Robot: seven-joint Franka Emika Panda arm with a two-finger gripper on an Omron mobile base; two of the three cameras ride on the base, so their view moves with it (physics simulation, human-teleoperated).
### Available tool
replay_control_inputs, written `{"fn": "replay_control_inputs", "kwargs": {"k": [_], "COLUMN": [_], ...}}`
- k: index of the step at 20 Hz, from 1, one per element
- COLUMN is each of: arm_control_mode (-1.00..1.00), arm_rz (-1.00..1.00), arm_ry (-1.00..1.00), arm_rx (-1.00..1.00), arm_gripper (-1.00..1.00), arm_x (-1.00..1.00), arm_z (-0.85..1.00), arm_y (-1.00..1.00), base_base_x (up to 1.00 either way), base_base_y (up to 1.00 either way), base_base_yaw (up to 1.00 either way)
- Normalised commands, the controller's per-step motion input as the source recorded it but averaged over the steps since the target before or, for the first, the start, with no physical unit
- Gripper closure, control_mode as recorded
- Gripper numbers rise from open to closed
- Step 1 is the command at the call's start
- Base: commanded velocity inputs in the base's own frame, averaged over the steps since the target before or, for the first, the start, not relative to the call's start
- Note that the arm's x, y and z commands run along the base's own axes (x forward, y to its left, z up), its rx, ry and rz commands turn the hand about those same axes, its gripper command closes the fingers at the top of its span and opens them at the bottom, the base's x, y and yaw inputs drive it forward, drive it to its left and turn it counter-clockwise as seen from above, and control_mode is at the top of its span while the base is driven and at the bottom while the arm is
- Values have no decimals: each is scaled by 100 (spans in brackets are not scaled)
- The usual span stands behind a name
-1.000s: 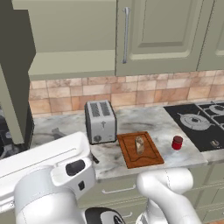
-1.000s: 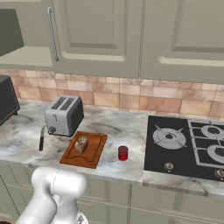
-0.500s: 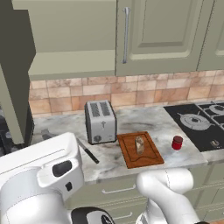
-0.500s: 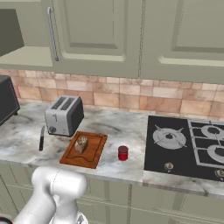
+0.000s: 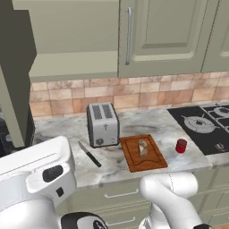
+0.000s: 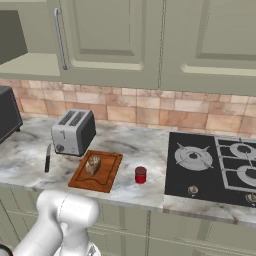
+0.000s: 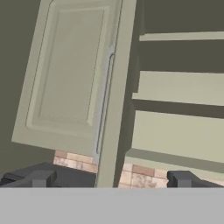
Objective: Pick the bread, place it on the cutting board, pick the jam, place it on the counter, and close the cabinet.
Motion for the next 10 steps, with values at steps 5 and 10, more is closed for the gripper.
{"fn": "replay_control_inputs", "kwargs": {"k": [5, 10], "arm_control_mode": [-100, -100], "arm_rz": [0, -1], "arm_ry": [0, 0], "arm_rx": [0, 0], "arm_gripper": [-100, -100], "arm_x": [1, 3], "arm_z": [-2, -6], "arm_y": [13, 17], "base_base_x": [0, 0], "base_base_y": [0, 0], "base_base_yaw": [0, 0]}}
